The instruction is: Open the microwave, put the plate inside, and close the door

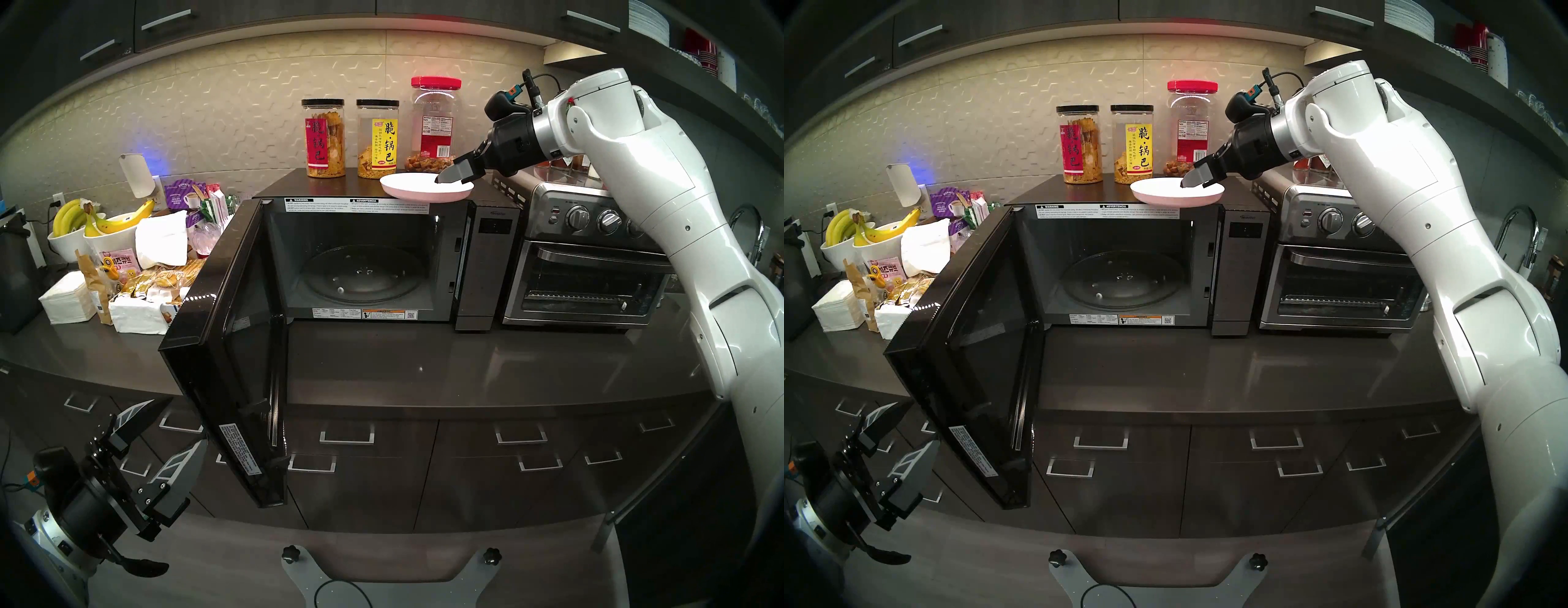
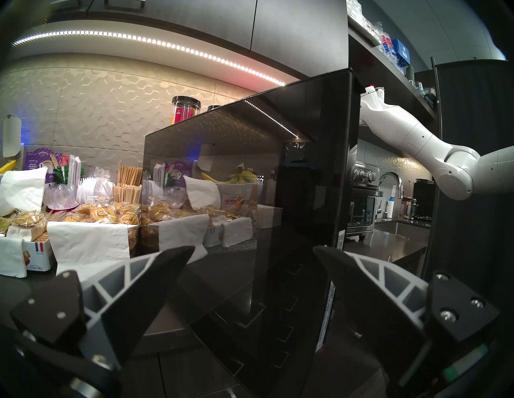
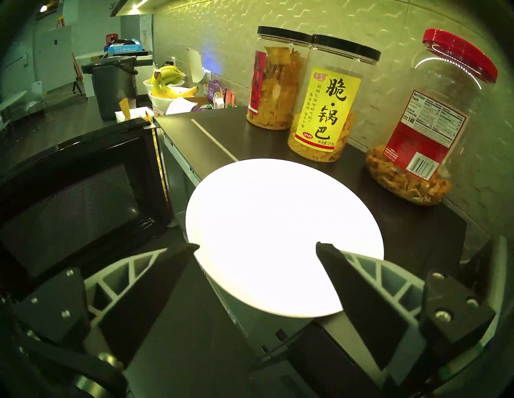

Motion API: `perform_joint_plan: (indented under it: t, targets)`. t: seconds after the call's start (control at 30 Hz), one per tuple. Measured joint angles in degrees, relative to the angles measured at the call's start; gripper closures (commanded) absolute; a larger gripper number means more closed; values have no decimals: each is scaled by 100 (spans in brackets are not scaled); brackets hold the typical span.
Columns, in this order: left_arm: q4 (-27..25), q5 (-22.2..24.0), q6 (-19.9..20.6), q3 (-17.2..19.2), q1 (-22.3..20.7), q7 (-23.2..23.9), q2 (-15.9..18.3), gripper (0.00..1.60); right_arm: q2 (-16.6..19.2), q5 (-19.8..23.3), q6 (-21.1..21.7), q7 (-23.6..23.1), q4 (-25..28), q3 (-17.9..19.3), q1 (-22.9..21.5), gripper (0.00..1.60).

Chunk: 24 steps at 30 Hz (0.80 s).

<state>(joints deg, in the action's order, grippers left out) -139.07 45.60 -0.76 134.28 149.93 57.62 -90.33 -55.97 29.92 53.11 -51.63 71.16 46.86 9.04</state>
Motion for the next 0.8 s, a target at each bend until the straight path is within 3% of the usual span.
perform_joint_plan:
  t: [0.8]
  targets:
    - [0, -14, 20, 7, -23, 18, -22, 0, 370, 471, -450, -455, -219, -1027, -583, 0]
